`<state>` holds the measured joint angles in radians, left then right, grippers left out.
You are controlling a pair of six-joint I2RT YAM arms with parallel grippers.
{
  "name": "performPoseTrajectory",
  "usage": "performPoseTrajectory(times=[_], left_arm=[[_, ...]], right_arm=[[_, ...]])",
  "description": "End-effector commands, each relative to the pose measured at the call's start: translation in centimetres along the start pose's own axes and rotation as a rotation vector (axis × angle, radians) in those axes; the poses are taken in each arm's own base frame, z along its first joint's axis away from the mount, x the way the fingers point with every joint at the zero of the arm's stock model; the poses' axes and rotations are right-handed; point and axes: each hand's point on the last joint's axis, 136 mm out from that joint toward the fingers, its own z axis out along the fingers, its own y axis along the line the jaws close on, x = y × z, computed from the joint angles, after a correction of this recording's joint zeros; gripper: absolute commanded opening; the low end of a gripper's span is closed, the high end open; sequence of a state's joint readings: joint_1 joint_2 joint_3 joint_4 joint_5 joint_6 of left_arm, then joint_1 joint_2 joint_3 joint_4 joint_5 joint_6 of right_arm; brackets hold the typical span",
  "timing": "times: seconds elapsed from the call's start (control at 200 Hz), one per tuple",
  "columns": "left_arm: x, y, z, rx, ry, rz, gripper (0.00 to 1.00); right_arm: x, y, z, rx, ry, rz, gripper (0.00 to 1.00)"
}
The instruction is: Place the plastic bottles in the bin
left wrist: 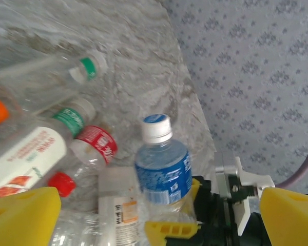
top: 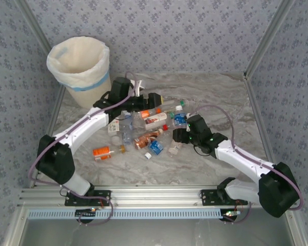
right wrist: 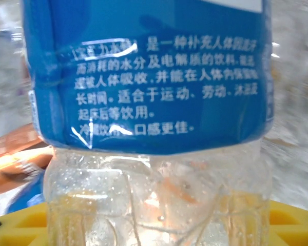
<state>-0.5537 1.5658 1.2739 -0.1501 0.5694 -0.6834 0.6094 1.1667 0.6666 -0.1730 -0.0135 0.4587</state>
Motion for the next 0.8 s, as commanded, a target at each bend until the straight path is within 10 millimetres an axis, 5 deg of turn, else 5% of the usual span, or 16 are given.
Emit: performPoseTrajectory(times=[0.0, 0.335, 0.68, 0.8], left_arm=[[-1.1, -3.9, 0.4, 0.125, 0.001, 0.047, 0.98], [-0.5, -2.0, 2.8, 0.028, 0.037, 0.0, 0.8], [-0.5, -2.1, 2.9, 0.035, 0.029, -0.023, 0.32], [-0.1, -2.1, 2.8, 0.034, 0.042, -0.025, 0.23]], right_arm=[[-2.6, 4.5, -1.0, -0.176, -0.075, -0.124, 0.53], [-3.3, 9.0, -1.6, -0.31, -0.087, -0.249, 0.55], [-4.3, 9.7, -1.5, -0.291, -0.126, -0.231, 0.55], [-4.6, 9.7, -1.5, -0.286, -0.14, -0.214, 0.55]])
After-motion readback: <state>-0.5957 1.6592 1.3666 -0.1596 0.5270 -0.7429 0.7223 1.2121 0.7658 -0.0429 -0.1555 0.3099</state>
